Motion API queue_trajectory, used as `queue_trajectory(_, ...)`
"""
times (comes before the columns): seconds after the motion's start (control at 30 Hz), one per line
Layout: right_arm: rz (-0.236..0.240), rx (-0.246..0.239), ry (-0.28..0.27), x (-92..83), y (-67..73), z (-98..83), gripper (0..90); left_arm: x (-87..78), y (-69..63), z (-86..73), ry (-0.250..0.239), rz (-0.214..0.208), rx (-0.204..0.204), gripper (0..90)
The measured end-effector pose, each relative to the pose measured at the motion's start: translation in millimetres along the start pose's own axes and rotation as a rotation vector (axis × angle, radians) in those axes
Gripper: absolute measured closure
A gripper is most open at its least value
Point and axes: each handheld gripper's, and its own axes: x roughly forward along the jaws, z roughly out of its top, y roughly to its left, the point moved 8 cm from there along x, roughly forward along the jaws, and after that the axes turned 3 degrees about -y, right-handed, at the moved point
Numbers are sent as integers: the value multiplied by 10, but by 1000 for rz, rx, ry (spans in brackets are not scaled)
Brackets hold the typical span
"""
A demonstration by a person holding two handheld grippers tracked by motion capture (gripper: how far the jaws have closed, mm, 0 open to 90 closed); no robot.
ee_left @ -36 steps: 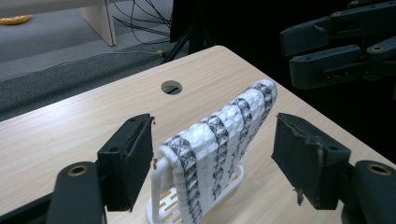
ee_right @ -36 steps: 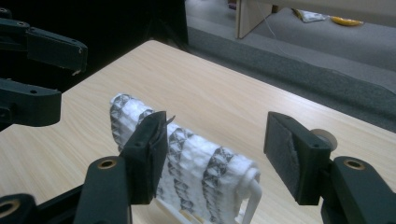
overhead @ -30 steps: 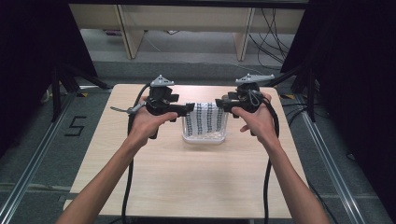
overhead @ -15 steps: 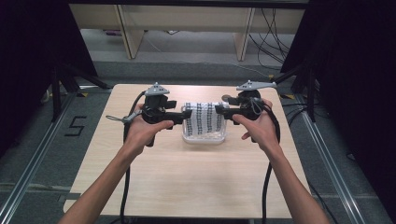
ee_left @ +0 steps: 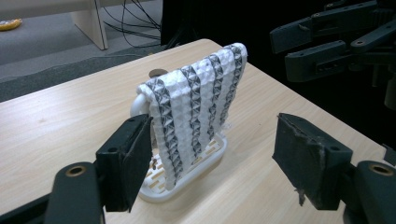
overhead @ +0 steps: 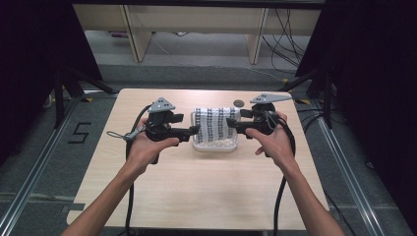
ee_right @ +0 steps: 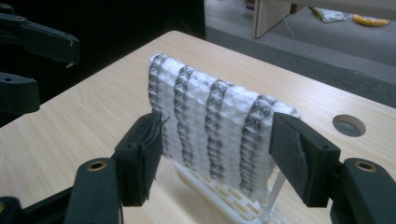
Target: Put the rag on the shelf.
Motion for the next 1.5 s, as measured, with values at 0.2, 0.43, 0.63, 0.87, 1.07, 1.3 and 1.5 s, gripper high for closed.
queue_trajectory(0.2,21,12,-2,13,37,-82,361,-30,28,-130,5,-1,-11,274)
queue_trajectory(0.43,26,10,-20,-12,55,-125,357,-62,41,-224,-10,-10,-17,272)
queue_trajectory(0.63,27,43,-35,-36,98,-180,347,-107,20,-284,-12,-14,-1,257)
queue_trajectory(0.87,33,44,-53,-63,106,-242,334,-131,-16,-399,-2,-14,28,245)
queue_trajectory(1.07,23,4,-65,-73,108,-288,335,-159,-23,-480,-3,-14,38,240)
queue_trajectory(1.3,30,19,-60,-100,142,-321,335,-155,-26,-568,12,-10,57,240)
queue_trajectory(1.5,37,49,-52,-130,137,-400,333,-162,31,-632,17,13,44,241)
